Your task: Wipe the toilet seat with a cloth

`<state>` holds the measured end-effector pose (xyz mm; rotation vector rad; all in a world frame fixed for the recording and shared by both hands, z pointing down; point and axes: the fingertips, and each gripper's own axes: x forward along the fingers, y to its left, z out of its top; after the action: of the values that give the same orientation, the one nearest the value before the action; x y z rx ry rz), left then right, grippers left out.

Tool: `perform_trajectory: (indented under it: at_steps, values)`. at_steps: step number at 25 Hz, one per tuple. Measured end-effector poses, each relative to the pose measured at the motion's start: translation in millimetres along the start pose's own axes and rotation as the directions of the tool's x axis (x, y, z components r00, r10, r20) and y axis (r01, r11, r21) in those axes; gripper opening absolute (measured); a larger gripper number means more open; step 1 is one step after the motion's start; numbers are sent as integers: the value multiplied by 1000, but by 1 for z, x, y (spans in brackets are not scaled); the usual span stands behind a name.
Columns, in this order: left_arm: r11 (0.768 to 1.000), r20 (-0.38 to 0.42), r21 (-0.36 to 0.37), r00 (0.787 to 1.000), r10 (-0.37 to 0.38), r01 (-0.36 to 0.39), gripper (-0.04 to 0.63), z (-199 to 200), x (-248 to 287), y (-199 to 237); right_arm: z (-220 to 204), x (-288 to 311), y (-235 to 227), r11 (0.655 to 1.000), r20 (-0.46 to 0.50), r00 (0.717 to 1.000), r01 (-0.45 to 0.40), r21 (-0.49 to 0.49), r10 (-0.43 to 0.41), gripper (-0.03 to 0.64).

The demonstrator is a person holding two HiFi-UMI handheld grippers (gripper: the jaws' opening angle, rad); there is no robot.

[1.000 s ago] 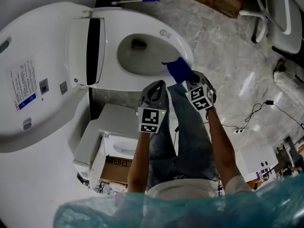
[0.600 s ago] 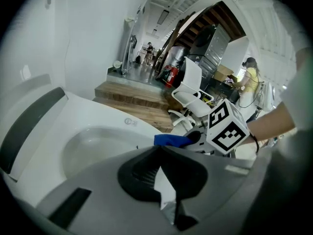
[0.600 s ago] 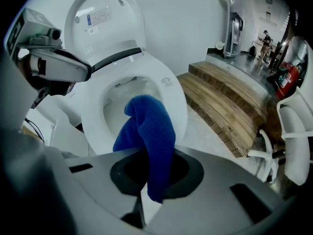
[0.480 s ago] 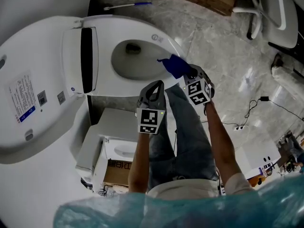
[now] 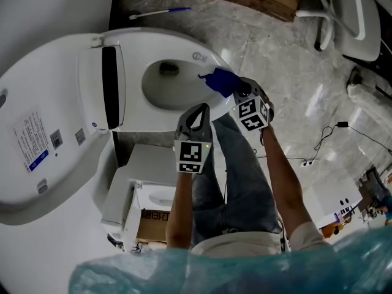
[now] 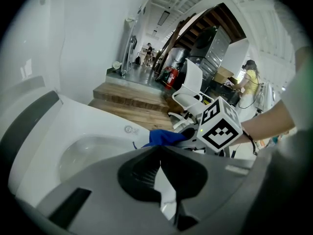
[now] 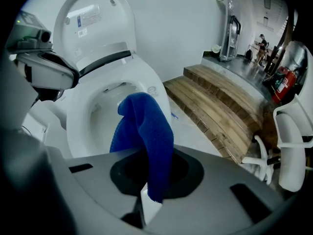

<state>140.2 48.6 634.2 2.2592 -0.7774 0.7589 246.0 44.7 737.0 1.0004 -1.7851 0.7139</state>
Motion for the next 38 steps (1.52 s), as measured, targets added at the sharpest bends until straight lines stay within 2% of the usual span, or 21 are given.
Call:
perform_trajectory:
  at_steps: [17, 38]
  values:
    - [999, 40, -40, 999, 28, -27, 11, 21, -5, 42, 54, 22, -18, 998, 4, 999, 48, -47, -48, 18]
    - [993, 77, -96, 994, 82, -75, 11, 19, -32, 81, 121, 44, -9, 990, 41, 996, 83, -115, -79, 18]
